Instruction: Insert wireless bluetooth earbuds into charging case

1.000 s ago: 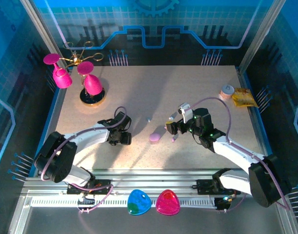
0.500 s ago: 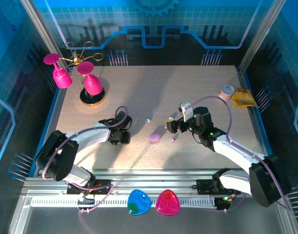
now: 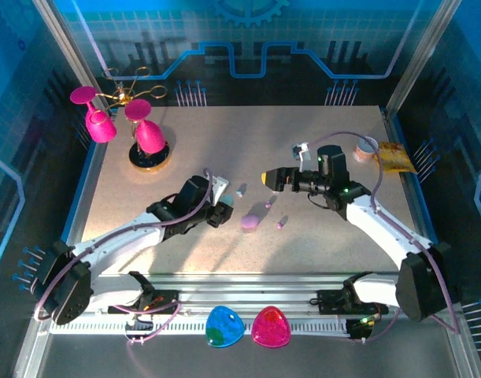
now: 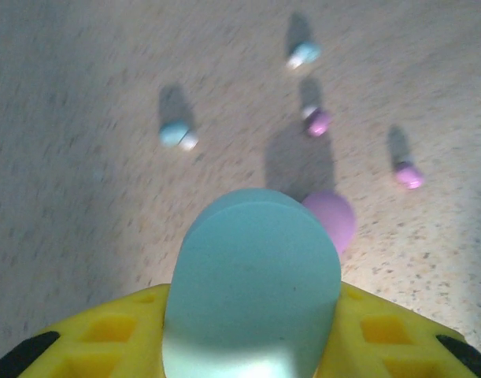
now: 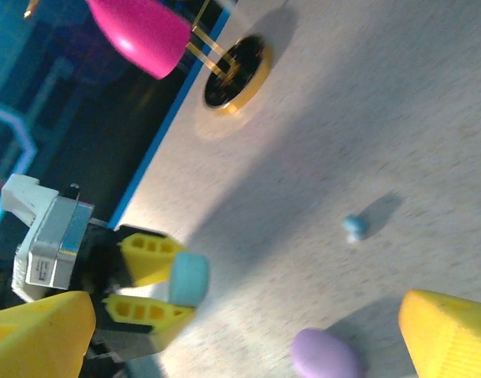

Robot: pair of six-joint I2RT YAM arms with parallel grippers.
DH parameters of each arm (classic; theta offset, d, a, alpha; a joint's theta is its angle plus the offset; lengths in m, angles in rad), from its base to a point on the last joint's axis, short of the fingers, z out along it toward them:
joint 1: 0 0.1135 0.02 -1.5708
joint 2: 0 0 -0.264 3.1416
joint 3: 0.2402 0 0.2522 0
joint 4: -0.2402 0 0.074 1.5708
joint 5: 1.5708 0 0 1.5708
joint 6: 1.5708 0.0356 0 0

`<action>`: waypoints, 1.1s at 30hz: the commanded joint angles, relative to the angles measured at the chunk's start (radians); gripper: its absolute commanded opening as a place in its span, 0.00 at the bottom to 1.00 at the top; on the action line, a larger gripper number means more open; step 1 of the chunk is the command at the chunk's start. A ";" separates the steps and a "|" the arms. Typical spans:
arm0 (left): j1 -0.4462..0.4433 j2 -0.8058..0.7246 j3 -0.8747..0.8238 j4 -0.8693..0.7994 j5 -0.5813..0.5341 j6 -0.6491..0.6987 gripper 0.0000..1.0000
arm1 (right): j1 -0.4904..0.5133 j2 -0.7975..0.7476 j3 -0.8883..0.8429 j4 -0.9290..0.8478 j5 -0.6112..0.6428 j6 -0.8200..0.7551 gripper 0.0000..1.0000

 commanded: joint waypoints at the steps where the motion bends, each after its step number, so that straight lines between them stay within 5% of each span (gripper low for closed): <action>1: -0.020 -0.060 -0.048 0.185 0.111 0.167 0.30 | -0.001 0.034 0.079 -0.138 -0.177 0.102 1.00; 14: -0.069 -0.073 -0.025 0.254 0.164 0.336 0.28 | 0.095 0.124 0.100 -0.114 -0.275 0.236 0.78; 29: -0.093 -0.059 0.006 0.239 0.145 0.358 0.28 | 0.156 0.204 0.117 -0.102 -0.284 0.223 0.40; 33: -0.095 -0.060 0.006 0.249 0.149 0.355 0.29 | 0.157 0.212 0.107 -0.080 -0.289 0.236 0.24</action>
